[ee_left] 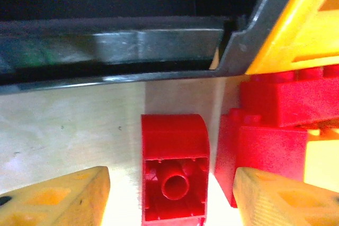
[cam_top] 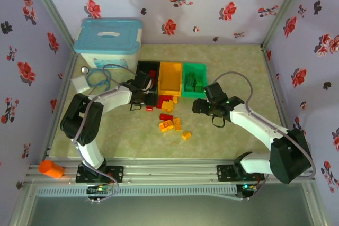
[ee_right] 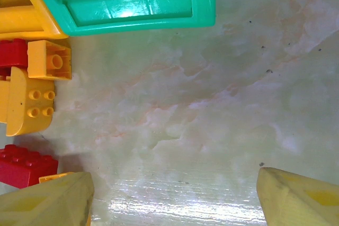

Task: Sort the legos into containers by color
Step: Pick up the lego from the center of the table, then place the lego in the container.

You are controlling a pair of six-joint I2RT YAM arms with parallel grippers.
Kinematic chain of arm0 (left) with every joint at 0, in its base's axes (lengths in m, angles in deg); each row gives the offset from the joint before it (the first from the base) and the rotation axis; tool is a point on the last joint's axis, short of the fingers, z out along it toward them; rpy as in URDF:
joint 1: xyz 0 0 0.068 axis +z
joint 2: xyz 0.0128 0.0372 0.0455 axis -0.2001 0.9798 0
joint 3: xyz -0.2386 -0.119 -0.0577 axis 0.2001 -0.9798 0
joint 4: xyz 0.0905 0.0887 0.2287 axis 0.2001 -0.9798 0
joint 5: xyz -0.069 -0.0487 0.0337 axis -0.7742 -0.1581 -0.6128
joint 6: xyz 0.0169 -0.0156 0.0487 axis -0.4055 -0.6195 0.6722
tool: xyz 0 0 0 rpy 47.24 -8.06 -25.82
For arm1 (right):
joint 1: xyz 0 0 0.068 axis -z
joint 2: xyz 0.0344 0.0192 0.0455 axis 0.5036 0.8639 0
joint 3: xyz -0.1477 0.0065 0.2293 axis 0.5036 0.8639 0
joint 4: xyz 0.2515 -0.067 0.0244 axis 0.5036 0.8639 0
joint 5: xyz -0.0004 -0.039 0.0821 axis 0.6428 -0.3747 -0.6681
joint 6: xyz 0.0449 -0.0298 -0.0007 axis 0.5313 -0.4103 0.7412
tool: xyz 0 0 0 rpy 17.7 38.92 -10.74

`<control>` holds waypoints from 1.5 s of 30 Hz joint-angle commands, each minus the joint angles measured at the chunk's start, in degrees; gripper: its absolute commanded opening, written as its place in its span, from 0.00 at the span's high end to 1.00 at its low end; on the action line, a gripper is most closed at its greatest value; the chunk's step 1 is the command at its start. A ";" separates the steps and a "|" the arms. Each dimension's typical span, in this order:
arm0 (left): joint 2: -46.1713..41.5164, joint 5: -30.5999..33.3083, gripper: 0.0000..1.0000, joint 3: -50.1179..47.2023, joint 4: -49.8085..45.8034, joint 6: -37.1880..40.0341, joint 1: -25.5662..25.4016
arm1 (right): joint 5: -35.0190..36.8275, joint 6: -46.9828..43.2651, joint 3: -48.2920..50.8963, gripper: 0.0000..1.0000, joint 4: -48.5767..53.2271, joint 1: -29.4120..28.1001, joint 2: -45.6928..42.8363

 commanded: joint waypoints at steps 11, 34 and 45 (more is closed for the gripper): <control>-0.22 1.21 0.37 -4.50 -2.89 0.27 0.81 | 0.76 0.96 0.16 0.20 -0.69 -0.37 -0.70; -8.28 4.36 0.70 -2.05 -7.99 0.88 0.47 | 0.46 1.74 1.76 0.22 -1.64 -0.37 -1.94; -0.77 4.55 0.70 14.75 -12.68 2.85 3.67 | -0.22 3.02 3.52 0.23 -2.19 -1.24 -2.92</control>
